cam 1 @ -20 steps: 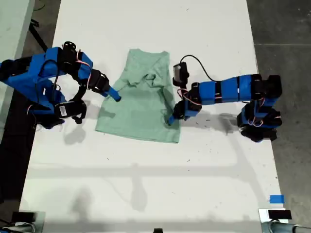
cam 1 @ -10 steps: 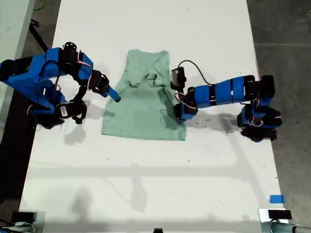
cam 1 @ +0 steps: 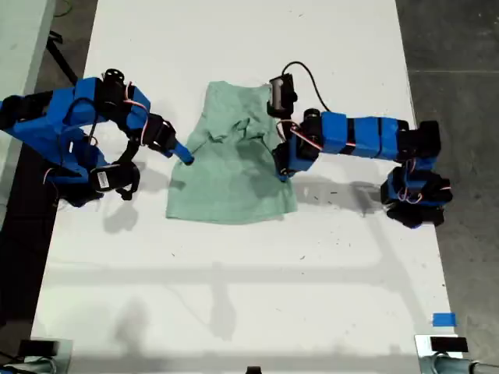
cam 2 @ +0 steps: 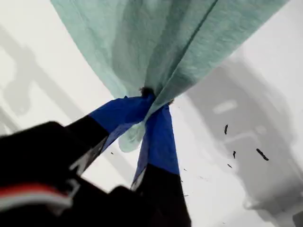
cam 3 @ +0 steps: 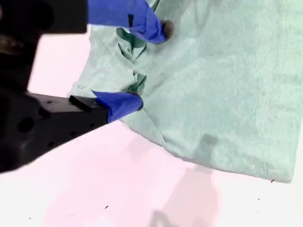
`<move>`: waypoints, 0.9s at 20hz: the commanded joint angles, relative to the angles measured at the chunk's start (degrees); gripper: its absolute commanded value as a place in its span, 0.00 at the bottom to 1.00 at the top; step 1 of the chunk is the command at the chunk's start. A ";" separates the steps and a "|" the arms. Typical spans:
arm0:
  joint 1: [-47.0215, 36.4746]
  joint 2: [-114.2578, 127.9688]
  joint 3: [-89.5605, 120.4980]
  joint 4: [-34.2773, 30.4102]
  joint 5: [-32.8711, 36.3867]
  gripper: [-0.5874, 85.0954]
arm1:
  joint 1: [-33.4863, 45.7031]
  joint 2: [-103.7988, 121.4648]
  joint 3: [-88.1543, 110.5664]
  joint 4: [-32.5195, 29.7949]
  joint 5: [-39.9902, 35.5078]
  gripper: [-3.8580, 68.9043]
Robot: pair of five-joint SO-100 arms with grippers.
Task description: Fold t-shirt
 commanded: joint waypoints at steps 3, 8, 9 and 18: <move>1.05 0.88 -0.44 -0.53 -0.53 0.28 | -0.62 1.14 -8.17 2.72 -0.35 0.04; 1.14 0.97 -0.53 -0.79 -0.53 0.28 | -1.14 -2.81 -8.70 -0.62 3.96 0.04; 1.14 0.97 -0.53 -0.97 -0.62 0.28 | -1.32 -4.57 -9.05 -3.08 5.89 0.04; 1.49 0.62 -0.09 -1.41 -1.05 0.28 | -3.60 -18.19 -9.14 -32.61 11.78 0.57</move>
